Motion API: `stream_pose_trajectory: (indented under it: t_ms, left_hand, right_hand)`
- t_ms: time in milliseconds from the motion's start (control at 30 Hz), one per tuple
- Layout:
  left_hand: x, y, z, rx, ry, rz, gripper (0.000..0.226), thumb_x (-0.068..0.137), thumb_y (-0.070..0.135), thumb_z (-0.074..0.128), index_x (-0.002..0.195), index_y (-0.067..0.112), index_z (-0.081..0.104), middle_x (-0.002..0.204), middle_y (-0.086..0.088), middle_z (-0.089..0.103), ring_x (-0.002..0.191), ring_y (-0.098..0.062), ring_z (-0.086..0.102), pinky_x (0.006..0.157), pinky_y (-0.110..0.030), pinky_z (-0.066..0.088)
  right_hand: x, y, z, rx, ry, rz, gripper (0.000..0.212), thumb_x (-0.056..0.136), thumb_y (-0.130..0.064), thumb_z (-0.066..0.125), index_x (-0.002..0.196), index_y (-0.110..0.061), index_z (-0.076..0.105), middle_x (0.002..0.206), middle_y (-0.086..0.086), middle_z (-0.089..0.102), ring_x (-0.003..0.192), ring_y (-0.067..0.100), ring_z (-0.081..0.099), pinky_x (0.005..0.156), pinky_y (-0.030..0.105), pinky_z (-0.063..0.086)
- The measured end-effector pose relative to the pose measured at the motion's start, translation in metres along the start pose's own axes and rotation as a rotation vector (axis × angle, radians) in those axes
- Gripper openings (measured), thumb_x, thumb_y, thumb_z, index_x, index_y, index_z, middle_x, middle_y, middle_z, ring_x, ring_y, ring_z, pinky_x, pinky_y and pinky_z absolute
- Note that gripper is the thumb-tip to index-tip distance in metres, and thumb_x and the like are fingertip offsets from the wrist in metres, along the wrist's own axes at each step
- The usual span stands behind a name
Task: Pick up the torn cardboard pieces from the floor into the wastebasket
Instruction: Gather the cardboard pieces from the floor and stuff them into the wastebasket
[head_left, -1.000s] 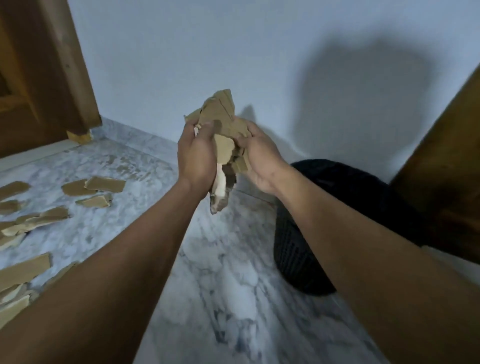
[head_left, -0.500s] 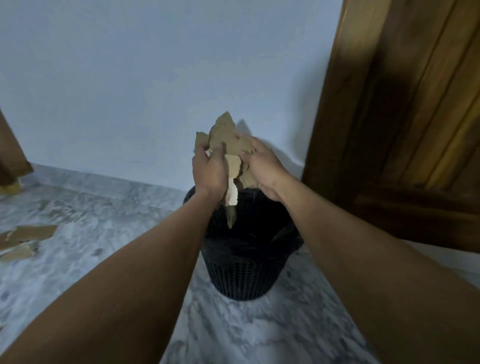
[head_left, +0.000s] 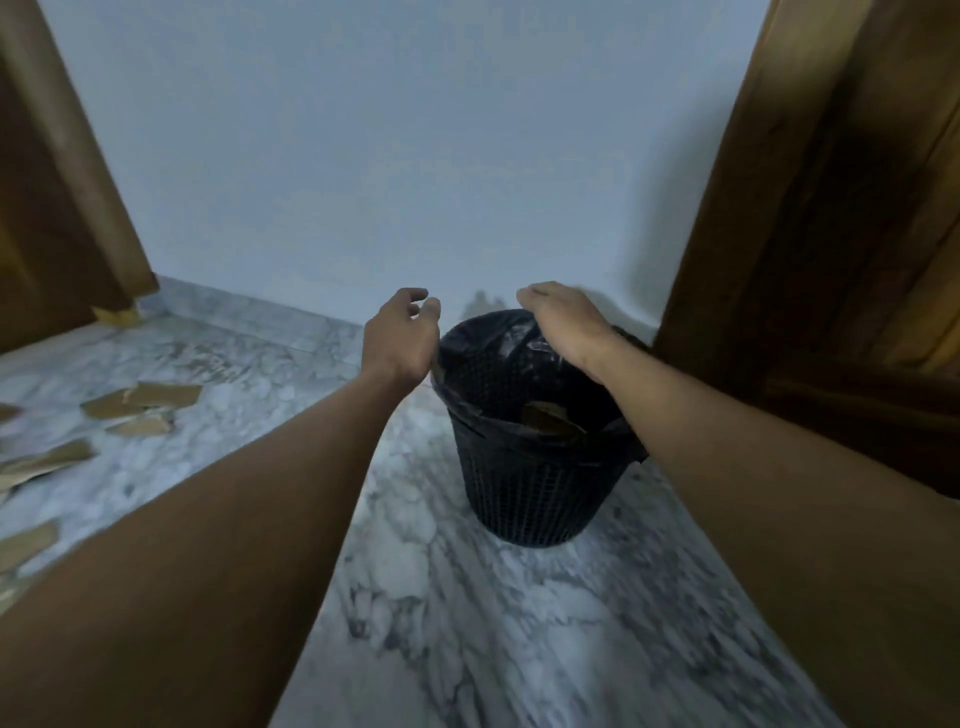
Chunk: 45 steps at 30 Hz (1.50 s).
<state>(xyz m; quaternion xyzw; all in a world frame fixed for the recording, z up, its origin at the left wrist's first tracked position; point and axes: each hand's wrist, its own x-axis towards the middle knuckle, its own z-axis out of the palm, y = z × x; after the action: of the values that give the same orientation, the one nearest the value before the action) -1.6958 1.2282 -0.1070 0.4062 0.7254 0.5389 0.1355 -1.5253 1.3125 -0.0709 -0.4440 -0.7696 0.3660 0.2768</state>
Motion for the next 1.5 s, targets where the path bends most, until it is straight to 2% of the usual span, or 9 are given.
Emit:
stream_pose_trajectory:
  t_ms: [200,400,667,900,1000,1100,1300,1400,1500]
  left_hand:
    - [-0.040,-0.081,-0.088,0.189,0.079,-0.039,0.044,0.105,0.040,0.045,0.141,0.017,0.054,0.141,-0.010,0.058,0.125,-0.029,0.057,0.100,-0.035,0.041]
    - [-0.091,-0.200,-0.191,0.411,0.168,-0.267,0.051,0.103,0.045,0.045,0.145,0.016,0.049,0.142,-0.018,0.056,0.126,-0.037,0.054,0.102,-0.043,0.042]
    - [-0.152,-0.303,-0.287,0.540,0.170,-0.588,0.061,0.099,0.051,0.044,0.152,0.022,0.035,0.148,-0.021,0.046,0.137,-0.042,0.039,0.110,-0.054,0.036]
    - [-0.152,-0.375,-0.340,0.712,0.219,-0.553,0.067,0.097,0.059,0.044,0.153,0.023,0.032,0.158,-0.017,0.031,0.149,-0.039,0.020,0.118,-0.058,0.023]
    - [-0.163,-0.411,-0.358,0.781,0.264,-0.602,0.073,0.095,0.066,0.042,0.154,0.027,0.026,0.163,-0.019,0.020,0.153,-0.040,0.007,0.120,-0.061,0.013]
    - [-0.155,-0.441,-0.383,0.776,0.361,-0.626,0.087,0.090,0.076,0.039,0.159,0.027,0.019,0.166,-0.020,0.010,0.154,-0.040,-0.003,0.121,-0.062,0.003]
    - [-0.109,-0.500,-0.457,0.933,0.346,-0.799,0.105,0.069,0.101,0.023,0.158,0.044,0.012,0.169,-0.014,0.004,0.151,-0.050,0.000,0.115,-0.070,-0.008]
    - [-0.099,-0.509,-0.457,1.002,0.237,-0.873,0.094,0.073,0.098,0.004,0.155,0.052,0.011,0.170,-0.007,-0.002,0.152,-0.049,-0.005,0.113,-0.071,-0.011]
    - [-0.099,-0.500,-0.438,0.955,0.221,-0.781,0.083,0.082,0.088,0.005,0.156,0.051,0.013,0.170,-0.001,0.002,0.154,-0.042,-0.001,0.118,-0.066,-0.006]
  right_hand:
    - [-0.005,-0.037,0.082,-0.124,-0.052,-0.130,0.056,0.103,-0.049,0.039,0.154,-0.026,0.038,0.159,0.001,0.038,0.142,0.023,0.040,0.105,0.032,0.032]
    - [-0.008,-0.054,0.210,-0.173,-0.162,-0.196,0.064,0.100,-0.058,0.039,0.157,-0.030,0.031,0.164,0.002,0.028,0.147,0.031,0.033,0.119,0.047,0.030]
    - [-0.043,-0.060,0.358,-0.355,-0.463,0.005,0.077,0.097,-0.069,0.038,0.161,-0.032,0.018,0.170,0.004,0.011,0.156,0.027,0.010,0.122,0.056,0.017]
    - [-0.076,-0.013,0.445,-0.475,-0.553,0.029,0.101,0.079,-0.090,0.042,0.159,-0.045,0.001,0.170,0.007,-0.012,0.155,0.036,-0.007,0.119,0.066,0.000]
    - [-0.093,0.016,0.487,-0.580,-0.566,-0.068,0.106,0.071,-0.099,0.025,0.158,-0.048,-0.009,0.168,0.010,-0.019,0.154,0.036,-0.016,0.117,0.066,-0.013]
    - [-0.090,0.020,0.522,-0.651,-0.497,-0.221,0.100,0.078,-0.093,0.010,0.160,-0.039,-0.007,0.169,0.013,-0.011,0.155,0.035,-0.014,0.116,0.067,-0.013]
    - [-0.045,-0.012,0.596,-0.646,-0.446,-0.424,0.090,0.087,-0.085,0.017,0.151,-0.024,0.033,0.166,0.022,0.012,0.154,0.040,0.005,0.118,0.069,0.001]
    - [-0.030,-0.035,0.638,-0.559,-0.448,-0.475,0.089,0.087,-0.080,0.014,0.145,-0.017,0.037,0.164,0.021,0.022,0.154,0.036,0.013,0.120,0.065,0.005]
    - [-0.035,-0.066,0.674,-0.417,-0.526,-0.530,0.077,0.097,-0.067,0.013,0.153,-0.017,0.030,0.163,0.015,0.028,0.153,0.029,0.018,0.123,0.055,0.007]
